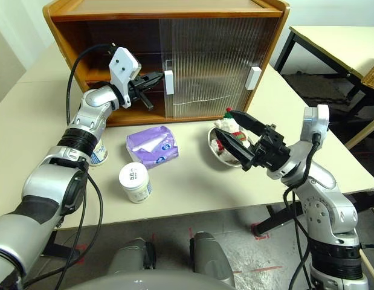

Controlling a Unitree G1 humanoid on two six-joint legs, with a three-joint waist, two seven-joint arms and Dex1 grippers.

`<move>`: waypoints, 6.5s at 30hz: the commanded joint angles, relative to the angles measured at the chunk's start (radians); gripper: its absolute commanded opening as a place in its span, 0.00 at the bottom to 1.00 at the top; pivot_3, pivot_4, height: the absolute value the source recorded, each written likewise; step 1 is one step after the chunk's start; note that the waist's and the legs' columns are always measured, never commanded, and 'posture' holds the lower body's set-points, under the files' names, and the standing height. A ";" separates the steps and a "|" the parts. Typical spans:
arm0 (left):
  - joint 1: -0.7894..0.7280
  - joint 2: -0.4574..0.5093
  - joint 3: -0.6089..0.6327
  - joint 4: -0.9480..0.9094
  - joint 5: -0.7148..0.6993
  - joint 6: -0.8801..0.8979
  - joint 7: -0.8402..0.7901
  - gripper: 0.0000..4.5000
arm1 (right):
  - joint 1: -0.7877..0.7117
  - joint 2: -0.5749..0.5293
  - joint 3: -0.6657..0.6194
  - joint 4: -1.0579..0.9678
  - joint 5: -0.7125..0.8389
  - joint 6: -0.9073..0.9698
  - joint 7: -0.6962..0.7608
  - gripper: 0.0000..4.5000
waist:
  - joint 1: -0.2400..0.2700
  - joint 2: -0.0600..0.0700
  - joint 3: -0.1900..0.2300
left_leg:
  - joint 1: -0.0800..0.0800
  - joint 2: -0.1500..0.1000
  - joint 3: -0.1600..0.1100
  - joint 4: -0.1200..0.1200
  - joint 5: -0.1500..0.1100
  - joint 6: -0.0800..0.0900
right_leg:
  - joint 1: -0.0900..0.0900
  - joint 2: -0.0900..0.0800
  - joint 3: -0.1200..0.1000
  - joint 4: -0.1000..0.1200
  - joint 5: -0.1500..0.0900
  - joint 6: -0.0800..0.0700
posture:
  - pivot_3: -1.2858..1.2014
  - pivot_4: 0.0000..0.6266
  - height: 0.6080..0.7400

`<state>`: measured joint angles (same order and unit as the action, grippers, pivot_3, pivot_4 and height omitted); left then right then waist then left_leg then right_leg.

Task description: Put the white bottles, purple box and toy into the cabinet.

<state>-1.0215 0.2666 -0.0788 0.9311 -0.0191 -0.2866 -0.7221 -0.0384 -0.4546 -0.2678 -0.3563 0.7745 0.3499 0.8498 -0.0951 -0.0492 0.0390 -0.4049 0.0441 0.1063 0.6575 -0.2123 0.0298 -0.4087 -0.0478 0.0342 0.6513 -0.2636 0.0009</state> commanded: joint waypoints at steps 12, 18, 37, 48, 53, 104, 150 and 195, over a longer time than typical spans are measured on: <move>0.036 0.034 0.097 -0.177 -0.157 0.066 -0.149 0.01 | -0.024 -0.007 0.016 0.015 -0.002 -0.020 0.013 1.00 | -0.002 0.002 0.001 | 0.000 -0.002 -0.001 0.000 0.000 0.001 | 0.000 -0.001 0.000 0.000 0.000 0.001 | 0.47 0.00 1.00; 0.206 0.190 0.160 -0.537 -0.321 0.300 -0.302 0.37 | -0.092 -0.018 0.045 0.094 -0.014 -0.016 0.063 1.00 | -0.006 0.005 0.001 | 0.001 0.001 0.000 0.000 0.000 0.001 | 0.000 0.002 0.003 0.001 0.000 0.000 | 0.50 0.00 1.00; 0.875 0.547 0.470 -0.957 -0.504 0.652 -0.295 0.99 | -0.219 -0.039 0.111 0.270 -0.054 -0.019 0.203 1.00 | 0.089 0.007 0.003 | 0.015 0.003 0.005 -0.013 0.000 -0.001 | 0.001 -0.013 0.001 0.000 -0.010 -0.022 | 0.56 0.00 1.00; 0.923 0.428 0.317 -0.825 -0.339 0.465 -0.244 0.99 | -0.206 -0.038 0.100 0.247 -0.058 -0.015 0.195 1.00 | 0.113 0.007 0.003 | 0.013 0.003 0.013 -0.016 0.000 -0.001 | 0.004 -0.018 -0.003 0.000 -0.012 -0.022 | 0.54 0.00 1.00; 0.900 0.409 0.265 -0.728 -0.273 0.366 -0.228 0.99 | -0.194 -0.044 0.109 0.226 -0.069 -0.015 0.188 1.00 | 0.109 0.007 0.003 | 0.013 0.003 0.015 -0.015 0.000 -0.001 | 0.003 -0.018 -0.001 0.000 -0.013 -0.021 | 0.54 0.00 1.00; 0.585 0.240 0.124 -0.479 -0.187 0.377 -0.100 0.69 | -0.174 -0.022 0.113 0.160 -0.066 0.002 0.140 1.00 | 0.094 0.005 0.004 | 0.008 0.003 0.015 -0.013 0.000 0.000 | 0.001 -0.017 -0.004 0.000 -0.006 -0.002 | 0.52 0.00 1.00; 0.121 0.007 0.103 0.089 -0.001 0.296 0.356 0.69 | -0.171 0.181 0.348 0.090 -0.302 -0.088 -0.125 1.00 | 0.062 0.003 0.004 | -0.001 0.003 0.012 -0.009 0.001 0.001 | -0.004 -0.004 -0.002 -0.001 -0.001 -0.002 | 0.53 0.00 1.00; 0.046 -0.063 0.142 0.268 -0.015 0.284 0.345 1.00 | -0.131 0.160 0.364 0.047 -0.279 -0.019 -0.128 1.00 | 0.059 -0.007 0.013 | -0.001 0.003 0.012 -0.007 0.001 0.001 | -0.004 -0.004 -0.001 0.000 -0.001 -0.002 | 0.52 0.05 1.00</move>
<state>-0.9937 0.2100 0.0587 1.2193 -0.0304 -0.0152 -0.3656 -0.1591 -0.2950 0.0871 -0.3263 0.4895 0.3358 0.7091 -0.0359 -0.0565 0.0517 -0.4055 0.0476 0.1180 0.6504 -0.2117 0.0304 -0.4126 -0.0522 0.0327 0.6510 -0.2650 -0.0006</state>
